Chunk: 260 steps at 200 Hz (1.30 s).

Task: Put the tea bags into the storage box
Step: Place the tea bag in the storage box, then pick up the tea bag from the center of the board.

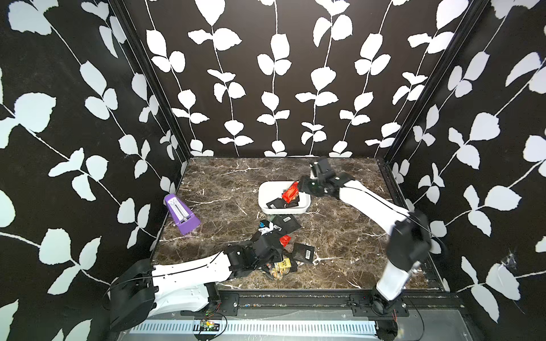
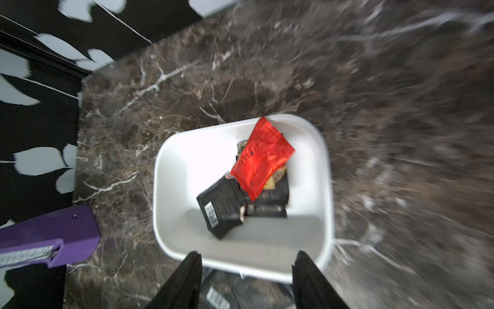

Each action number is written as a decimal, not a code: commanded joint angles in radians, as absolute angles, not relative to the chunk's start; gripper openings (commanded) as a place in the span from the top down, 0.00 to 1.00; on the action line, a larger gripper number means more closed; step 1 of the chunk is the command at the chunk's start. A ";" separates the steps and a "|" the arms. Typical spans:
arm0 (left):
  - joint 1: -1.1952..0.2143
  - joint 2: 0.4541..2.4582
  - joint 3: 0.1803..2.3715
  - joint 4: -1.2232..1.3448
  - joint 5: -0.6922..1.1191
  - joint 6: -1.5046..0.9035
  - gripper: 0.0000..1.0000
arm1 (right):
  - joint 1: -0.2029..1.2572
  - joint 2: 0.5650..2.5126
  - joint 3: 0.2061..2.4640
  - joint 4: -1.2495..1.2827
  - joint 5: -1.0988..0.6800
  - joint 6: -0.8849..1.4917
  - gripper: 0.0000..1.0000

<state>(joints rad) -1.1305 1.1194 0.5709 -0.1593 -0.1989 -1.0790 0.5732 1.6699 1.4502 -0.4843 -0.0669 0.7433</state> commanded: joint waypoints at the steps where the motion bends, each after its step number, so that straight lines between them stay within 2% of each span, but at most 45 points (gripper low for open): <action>1: -1.127 1.155 0.632 -0.171 -0.174 -1.045 0.89 | 0.575 1.488 1.291 -0.511 -0.077 0.724 0.44; 65: -1.127 1.323 0.730 -0.148 -0.093 -1.032 0.95 | 0.617 1.054 0.809 -0.510 -0.093 0.907 0.48; 107: -1.129 1.422 0.771 -0.154 -0.060 -1.053 0.99 | 0.680 0.902 0.561 -0.431 -0.074 1.070 0.49; 163: -1.128 1.517 0.811 -0.175 -0.048 -1.056 1.00 | 0.804 0.967 0.459 -0.290 -0.038 1.165 0.49; 260: -1.128 1.571 0.783 -0.124 -0.052 -1.083 1.00 | 0.834 1.147 0.488 -0.194 -0.033 1.154 0.50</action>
